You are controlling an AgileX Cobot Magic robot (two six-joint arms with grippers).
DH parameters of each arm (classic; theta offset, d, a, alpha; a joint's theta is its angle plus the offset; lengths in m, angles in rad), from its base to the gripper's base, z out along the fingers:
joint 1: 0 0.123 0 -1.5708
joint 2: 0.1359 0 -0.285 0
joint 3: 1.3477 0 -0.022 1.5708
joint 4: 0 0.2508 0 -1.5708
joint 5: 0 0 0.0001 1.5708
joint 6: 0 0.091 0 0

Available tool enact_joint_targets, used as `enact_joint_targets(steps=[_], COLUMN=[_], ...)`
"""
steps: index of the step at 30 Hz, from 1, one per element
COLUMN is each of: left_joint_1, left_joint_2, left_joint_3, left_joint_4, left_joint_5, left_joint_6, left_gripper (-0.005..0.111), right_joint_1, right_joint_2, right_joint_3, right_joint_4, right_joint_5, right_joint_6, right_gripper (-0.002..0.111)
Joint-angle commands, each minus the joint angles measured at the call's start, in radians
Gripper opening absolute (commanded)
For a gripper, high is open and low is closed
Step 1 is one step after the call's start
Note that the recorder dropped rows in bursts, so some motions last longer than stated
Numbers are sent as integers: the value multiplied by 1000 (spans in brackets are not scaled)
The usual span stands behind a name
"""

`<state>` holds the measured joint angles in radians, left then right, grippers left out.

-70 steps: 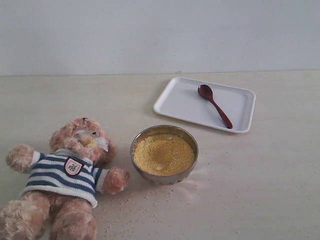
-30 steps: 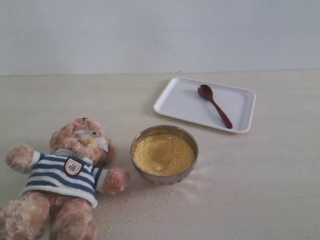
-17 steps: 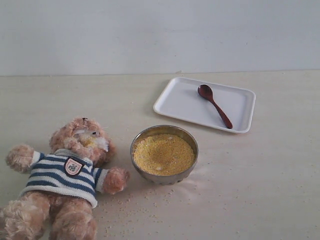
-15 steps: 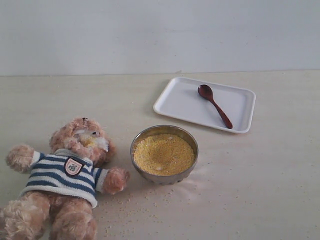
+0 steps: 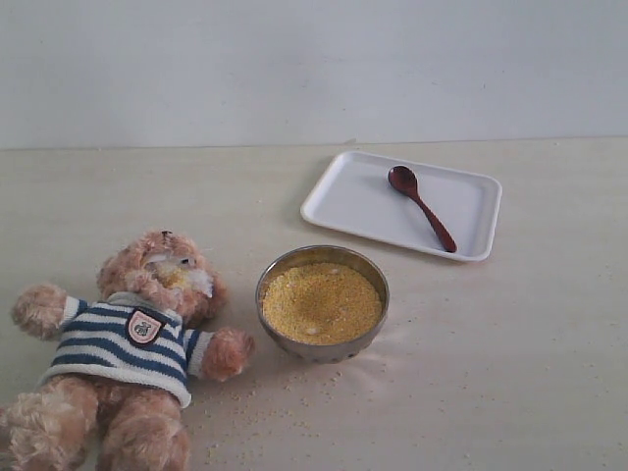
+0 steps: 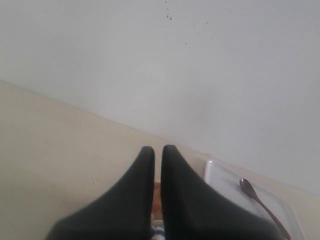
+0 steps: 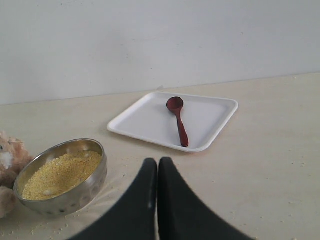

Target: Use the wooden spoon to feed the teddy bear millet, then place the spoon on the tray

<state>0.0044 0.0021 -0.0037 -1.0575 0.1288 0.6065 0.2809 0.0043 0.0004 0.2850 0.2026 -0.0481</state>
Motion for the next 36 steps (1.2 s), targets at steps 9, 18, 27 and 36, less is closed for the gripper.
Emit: enact_joint_targets(steps=[9, 18, 27, 36], left_joint_1=[-4, -4, -4, -4], left_joint_2=[-2, -2, -2, -2], left_joint_3=[4, 4, 4, 4], left_joint_4=[711, 741, 790, 786], left_joint_5=[85, 48, 48, 66], left_joint_6=[-764, -764, -764, -587], left_gripper=[5, 5, 5, 5], right_joint_1=[-4, -4, -4, -4], right_joint_2=[-4, -4, -4, -4], right_joint_3=[0, 0, 0, 0], right_joint_4=[-6, -6, -6, -6], right_joint_5=[-3, -3, -3, -3], right_joint_6=[1, 1, 1, 1], right_gripper=[0, 0, 0, 0])
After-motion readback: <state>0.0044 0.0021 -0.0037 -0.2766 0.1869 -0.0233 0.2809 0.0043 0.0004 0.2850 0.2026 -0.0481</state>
